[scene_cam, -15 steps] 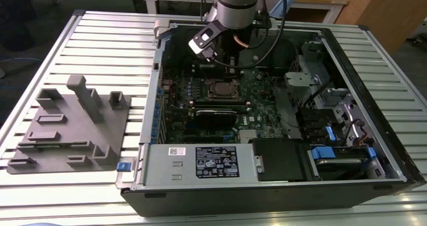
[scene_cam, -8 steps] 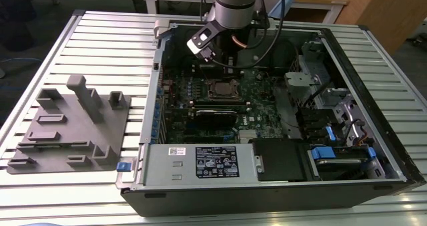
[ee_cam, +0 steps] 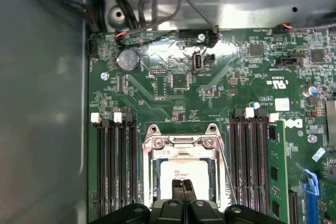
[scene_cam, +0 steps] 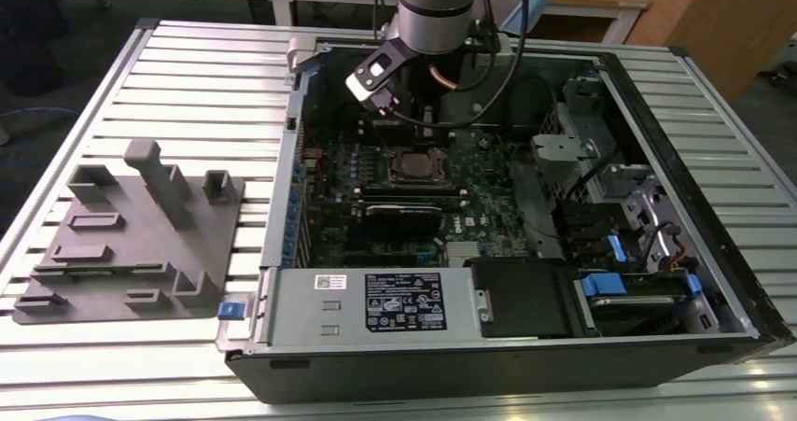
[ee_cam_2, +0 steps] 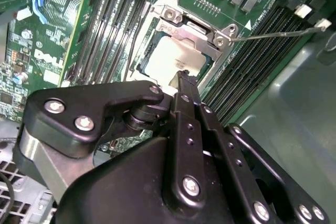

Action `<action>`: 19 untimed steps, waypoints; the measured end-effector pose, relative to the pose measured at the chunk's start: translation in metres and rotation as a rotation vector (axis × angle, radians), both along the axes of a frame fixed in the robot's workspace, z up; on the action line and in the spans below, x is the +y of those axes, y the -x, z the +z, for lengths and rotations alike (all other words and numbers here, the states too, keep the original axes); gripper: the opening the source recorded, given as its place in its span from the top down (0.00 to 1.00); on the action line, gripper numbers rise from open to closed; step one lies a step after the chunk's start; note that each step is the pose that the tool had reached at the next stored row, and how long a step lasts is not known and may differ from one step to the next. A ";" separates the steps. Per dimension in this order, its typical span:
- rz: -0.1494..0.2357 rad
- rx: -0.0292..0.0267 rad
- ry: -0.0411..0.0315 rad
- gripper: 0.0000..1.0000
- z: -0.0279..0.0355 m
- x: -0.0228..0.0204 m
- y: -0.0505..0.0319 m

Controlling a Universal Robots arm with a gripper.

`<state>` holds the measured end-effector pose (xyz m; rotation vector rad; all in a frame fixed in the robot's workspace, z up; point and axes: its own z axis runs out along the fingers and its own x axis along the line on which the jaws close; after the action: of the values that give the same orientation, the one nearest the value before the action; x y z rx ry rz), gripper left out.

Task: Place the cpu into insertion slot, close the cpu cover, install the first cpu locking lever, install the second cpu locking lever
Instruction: 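Close the cpu cover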

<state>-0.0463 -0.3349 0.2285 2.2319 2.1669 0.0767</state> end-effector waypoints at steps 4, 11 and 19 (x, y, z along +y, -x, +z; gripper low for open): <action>0.063 -0.0001 -0.0001 0.89 -0.0002 0.0000 -0.0001; 0.188 0.0000 -0.0001 0.89 -0.0005 0.0000 0.0000; 0.334 0.0000 0.0000 0.89 -0.0007 0.0000 -0.0001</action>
<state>-0.0462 -0.3349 0.2278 1.8457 2.5145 0.0837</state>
